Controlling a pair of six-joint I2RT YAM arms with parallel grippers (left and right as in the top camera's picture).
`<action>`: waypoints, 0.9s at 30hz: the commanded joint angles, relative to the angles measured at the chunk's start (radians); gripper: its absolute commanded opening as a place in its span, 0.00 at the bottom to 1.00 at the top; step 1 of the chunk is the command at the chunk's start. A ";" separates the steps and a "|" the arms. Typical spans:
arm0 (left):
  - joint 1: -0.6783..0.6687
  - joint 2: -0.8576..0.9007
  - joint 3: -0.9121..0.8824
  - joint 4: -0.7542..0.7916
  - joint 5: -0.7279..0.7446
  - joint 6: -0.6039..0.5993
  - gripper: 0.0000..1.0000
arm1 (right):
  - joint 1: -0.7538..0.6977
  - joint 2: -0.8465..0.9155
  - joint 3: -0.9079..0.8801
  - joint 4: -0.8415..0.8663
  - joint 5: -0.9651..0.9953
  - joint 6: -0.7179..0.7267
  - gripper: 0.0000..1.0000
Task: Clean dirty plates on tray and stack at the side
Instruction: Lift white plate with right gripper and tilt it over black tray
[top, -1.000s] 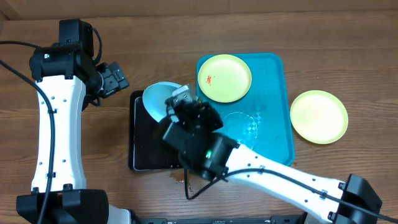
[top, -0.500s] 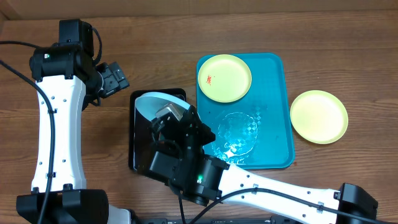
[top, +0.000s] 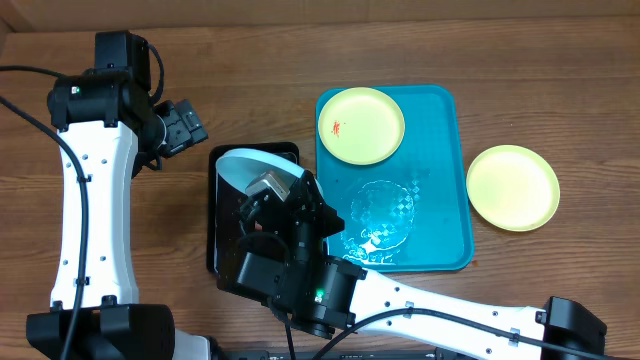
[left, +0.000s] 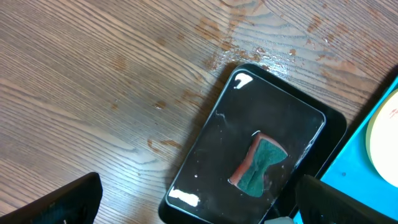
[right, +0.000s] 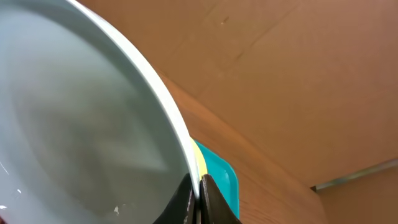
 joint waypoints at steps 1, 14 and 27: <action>0.003 0.003 0.015 0.001 0.002 0.019 1.00 | 0.006 -0.006 0.024 0.011 0.034 0.004 0.04; 0.003 0.003 0.015 0.001 0.001 0.019 1.00 | 0.006 -0.006 0.024 0.012 0.034 0.004 0.04; 0.003 0.003 0.015 0.000 0.001 0.019 1.00 | -0.027 -0.006 0.024 0.026 0.014 0.068 0.04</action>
